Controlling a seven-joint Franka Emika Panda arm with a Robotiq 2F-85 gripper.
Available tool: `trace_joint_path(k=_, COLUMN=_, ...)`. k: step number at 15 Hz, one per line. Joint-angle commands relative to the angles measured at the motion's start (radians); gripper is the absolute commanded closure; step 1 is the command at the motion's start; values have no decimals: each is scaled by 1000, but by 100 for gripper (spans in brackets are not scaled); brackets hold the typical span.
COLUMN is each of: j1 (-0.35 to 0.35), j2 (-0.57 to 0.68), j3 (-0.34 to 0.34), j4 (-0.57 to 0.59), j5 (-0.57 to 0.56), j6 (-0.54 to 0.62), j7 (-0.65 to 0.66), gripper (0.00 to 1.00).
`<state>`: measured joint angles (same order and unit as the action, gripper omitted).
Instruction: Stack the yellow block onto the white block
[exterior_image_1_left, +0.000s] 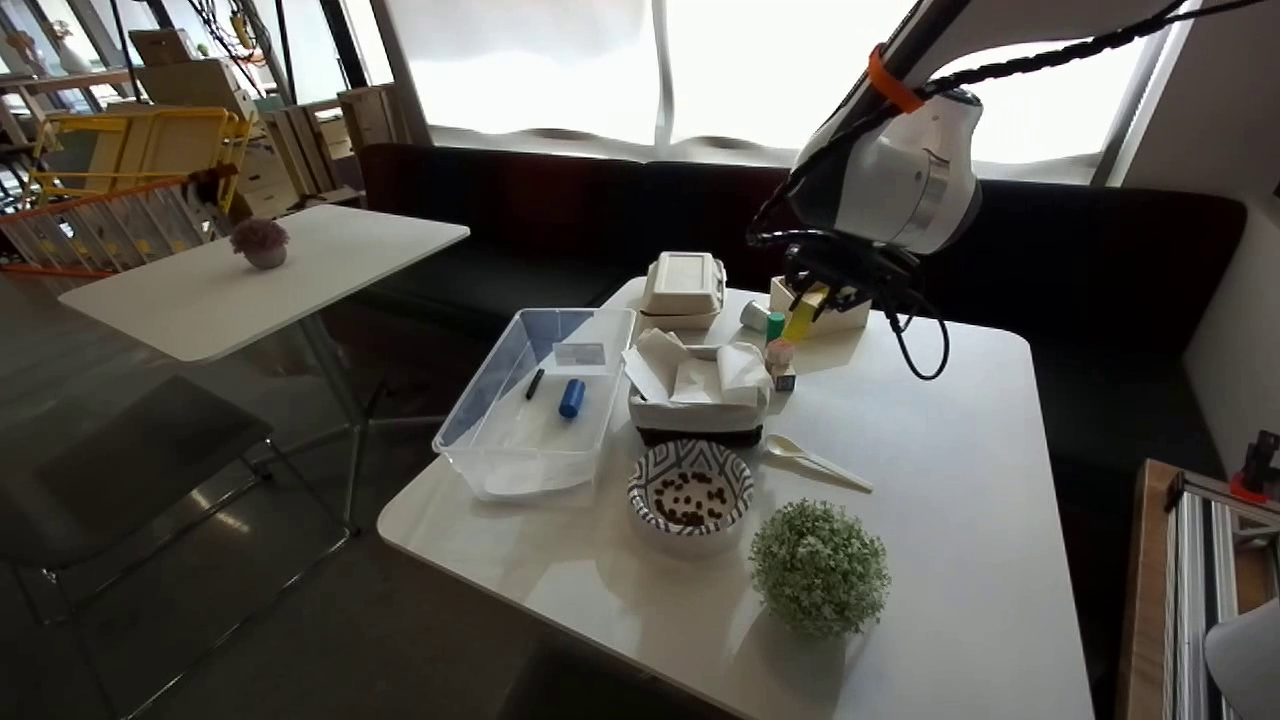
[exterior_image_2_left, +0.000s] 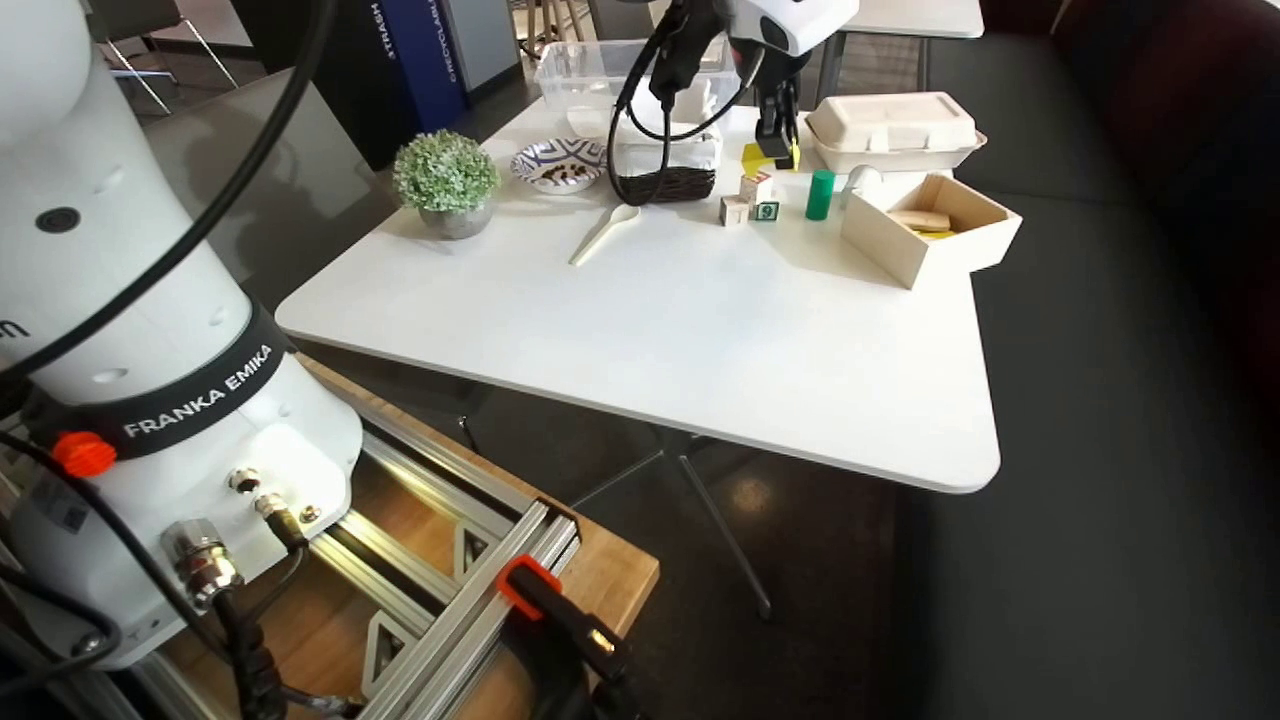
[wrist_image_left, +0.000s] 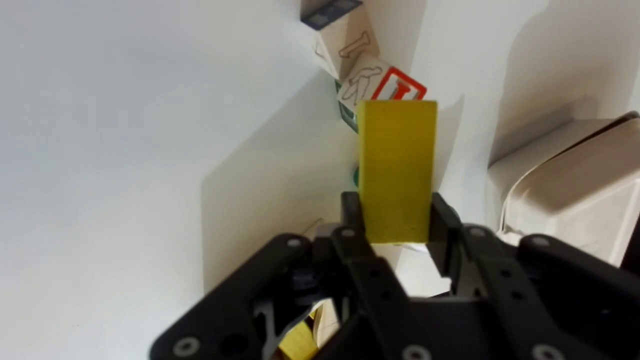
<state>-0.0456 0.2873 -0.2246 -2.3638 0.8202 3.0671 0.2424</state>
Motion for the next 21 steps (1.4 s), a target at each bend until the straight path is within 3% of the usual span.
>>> trace_joint_path(k=1, j1=-11, j2=37, j3=19, j4=30, j5=-86, j6=26, j7=60, gripper=91)
trace_joint_path(k=6, j1=16, j2=-7, j3=32, j4=9, j5=-35, j6=124, j7=17, gripper=91)
trace_joint_path(k=10, j1=44, j2=0, j3=61, j4=-66, j5=-69, j6=408, j7=70, gripper=91)
trace_joint_path(k=14, j1=125, j2=39, j3=66, j4=-146, j5=26, j6=679, j7=22, gripper=91)
trace_joint_path(k=17, j1=174, j2=73, j3=77, j4=-179, j5=81, j6=823, j7=4, gripper=91)
trace_joint_path(k=20, j1=167, j2=108, j3=136, j4=-196, j5=100, j6=949, j7=-29, gripper=91)
trace_joint_path(k=21, j1=129, j2=80, j3=142, j4=-188, j5=74, j6=892, j7=-12, gripper=66)
